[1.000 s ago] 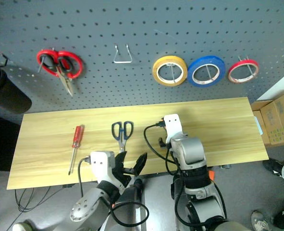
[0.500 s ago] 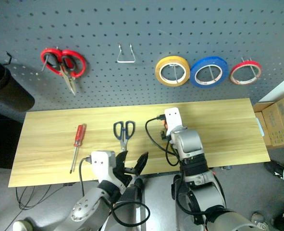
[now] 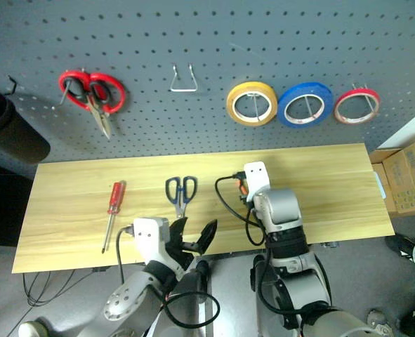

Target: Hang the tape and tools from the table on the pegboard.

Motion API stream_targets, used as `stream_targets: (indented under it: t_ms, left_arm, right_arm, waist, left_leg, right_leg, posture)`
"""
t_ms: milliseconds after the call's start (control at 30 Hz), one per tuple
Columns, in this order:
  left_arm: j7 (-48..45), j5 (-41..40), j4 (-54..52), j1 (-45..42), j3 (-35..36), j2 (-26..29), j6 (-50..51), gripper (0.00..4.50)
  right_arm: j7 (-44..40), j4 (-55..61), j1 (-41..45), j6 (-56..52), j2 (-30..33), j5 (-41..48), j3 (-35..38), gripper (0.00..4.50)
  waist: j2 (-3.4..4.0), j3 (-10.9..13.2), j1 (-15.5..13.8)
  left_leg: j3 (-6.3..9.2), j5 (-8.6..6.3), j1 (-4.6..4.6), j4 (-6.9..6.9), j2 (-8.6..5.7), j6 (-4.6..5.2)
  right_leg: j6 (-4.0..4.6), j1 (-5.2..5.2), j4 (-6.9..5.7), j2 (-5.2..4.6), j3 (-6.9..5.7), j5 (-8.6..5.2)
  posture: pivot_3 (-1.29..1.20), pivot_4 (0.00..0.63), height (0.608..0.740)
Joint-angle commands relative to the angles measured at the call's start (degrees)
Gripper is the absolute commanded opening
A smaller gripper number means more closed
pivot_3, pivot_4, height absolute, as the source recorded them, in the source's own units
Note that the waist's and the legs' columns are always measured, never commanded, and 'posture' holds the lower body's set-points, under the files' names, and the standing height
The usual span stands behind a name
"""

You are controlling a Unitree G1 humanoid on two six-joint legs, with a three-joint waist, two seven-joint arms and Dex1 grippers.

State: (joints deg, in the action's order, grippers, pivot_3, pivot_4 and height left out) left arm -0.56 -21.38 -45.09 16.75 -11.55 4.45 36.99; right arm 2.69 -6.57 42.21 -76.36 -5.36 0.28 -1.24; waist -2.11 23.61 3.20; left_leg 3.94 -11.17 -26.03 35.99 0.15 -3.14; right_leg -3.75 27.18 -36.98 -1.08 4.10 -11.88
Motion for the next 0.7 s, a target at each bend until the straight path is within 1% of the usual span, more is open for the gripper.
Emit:
stream_targets:
  t_ms: [33, 133, 300, 467, 600, 700]
  left_arm:
    - [0.1, -0.4, -1.4, -0.3, -0.3, -0.7, -0.7, 4.50]
    - [0.1, -0.9, -1.7, -0.8, -0.2, -1.1, -0.5, 4.50]
    - [-0.3, -1.9, -1.9, -1.6, 0.4, -1.6, -0.5, 4.50]
    - [-0.7, -2.2, -1.1, -2.6, 0.7, -2.0, -1.2, 4.50]
    - [-1.1, -1.8, -0.6, -3.3, 0.1, -2.0, -1.8, 4.50]
    - [-1.2, -2.0, -0.6, -4.7, -0.1, -2.4, -2.0, 4.50]
  right_arm:
    - [-2.2, 0.6, -0.1, 1.2, 1.7, 0.7, -1.6, 1.71]
    - [-5.8, 4.8, -1.4, 1.5, 4.5, 2.4, -2.8, 1.71]
    - [-13.0, 17.5, -6.2, 2.2, 12.1, 5.7, -6.5, 1.71]
    - [-20.4, 31.0, -13.6, 6.7, 19.2, 10.0, -8.5, 1.71]
    - [-24.3, 41.1, -21.1, 10.8, 24.8, 12.3, -8.3, 1.71]
    - [-25.2, 47.4, -25.1, 15.4, 26.8, 13.1, -6.9, 1.71]
  waist:
    - [0.00, 0.0, 0.0]
    - [0.00, 0.0, 0.0]
    - [0.02, 0.0, -0.2]
    - [0.01, 0.0, -0.2]
    - [-0.01, 0.0, -0.3]
    - [-0.05, 0.1, -0.2]
  left_leg:
    - [0.00, 0.00, 0.00, 0.00, 0.00, 0.00]
    - [-0.01, 0.00, 0.00, 0.01, -0.03, 0.00]
    - [0.02, 0.00, -0.08, -0.02, -0.35, 0.00]
    - [0.04, 0.00, -0.08, 0.00, -0.37, 0.00]
    - [0.04, -0.01, -0.09, -0.01, -0.39, 0.00]
    - [0.03, 0.00, -0.10, 0.01, -0.40, 0.00]
  right_leg:
    - [0.00, 0.00, 0.00, 0.00, 0.00, 0.00]
    - [0.00, 0.00, 0.00, 0.00, 0.01, 0.00]
    - [-0.01, 0.02, 0.05, -0.01, 0.00, 0.00]
    - [-0.02, 0.02, 0.02, -0.01, 0.01, 0.00]
    - [-0.03, 0.02, 0.05, -0.01, 0.01, -0.01]
    - [-0.04, 0.02, 0.06, -0.03, 0.04, -0.01]
  posture:
    - [0.04, 0.449, 0.740]
    - [0.04, 0.447, 0.740]
    - [0.03, 0.446, 0.740]
    - [0.03, 0.447, 0.740]
    - [0.00, 0.451, 0.740]
    - [-0.01, 0.448, 0.740]
